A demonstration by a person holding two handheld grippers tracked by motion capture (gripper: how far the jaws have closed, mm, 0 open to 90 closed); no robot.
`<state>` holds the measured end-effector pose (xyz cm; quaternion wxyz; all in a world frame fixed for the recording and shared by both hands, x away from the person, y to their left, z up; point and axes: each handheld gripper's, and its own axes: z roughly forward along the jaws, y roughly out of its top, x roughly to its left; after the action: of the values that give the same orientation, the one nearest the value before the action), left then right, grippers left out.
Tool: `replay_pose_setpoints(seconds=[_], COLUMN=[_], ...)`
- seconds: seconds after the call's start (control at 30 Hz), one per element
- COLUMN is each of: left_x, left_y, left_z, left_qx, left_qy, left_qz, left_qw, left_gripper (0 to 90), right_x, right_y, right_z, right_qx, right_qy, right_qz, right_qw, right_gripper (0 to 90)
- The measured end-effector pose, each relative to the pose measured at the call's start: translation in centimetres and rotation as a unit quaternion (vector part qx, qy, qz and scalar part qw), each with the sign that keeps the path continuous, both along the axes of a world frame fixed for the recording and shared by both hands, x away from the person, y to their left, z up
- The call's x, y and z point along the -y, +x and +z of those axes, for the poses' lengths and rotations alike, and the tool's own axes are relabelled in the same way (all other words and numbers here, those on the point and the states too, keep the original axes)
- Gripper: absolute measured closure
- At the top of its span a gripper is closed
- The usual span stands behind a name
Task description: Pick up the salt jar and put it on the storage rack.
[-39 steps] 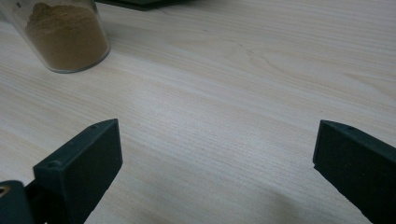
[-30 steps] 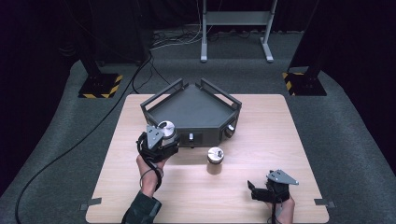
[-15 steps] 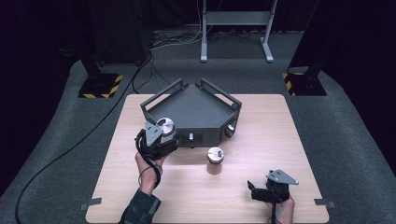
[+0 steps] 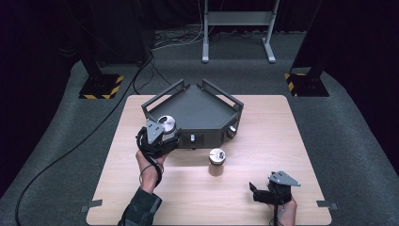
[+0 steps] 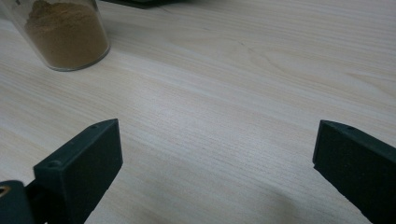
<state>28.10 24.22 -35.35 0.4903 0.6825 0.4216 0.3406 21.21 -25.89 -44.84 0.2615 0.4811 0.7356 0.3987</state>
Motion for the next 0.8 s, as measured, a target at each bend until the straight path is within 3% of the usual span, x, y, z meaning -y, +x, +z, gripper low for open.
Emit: replay_pose_setpoints(seconds=[0.8], left_x=[0.3], left_y=[1.8], left_z=[1.0], left_qx=[-0.003], left_qy=[0.008], left_qz=[0.012], left_qw=[0.9999], left_gripper=[31.3], right_x=[0.0], right_y=[0.0], right_z=[0.0], right_qx=[-0.001], right_qy=[0.001], right_qz=[0.000], right_qw=[1.0000], right_gripper=[0.6])
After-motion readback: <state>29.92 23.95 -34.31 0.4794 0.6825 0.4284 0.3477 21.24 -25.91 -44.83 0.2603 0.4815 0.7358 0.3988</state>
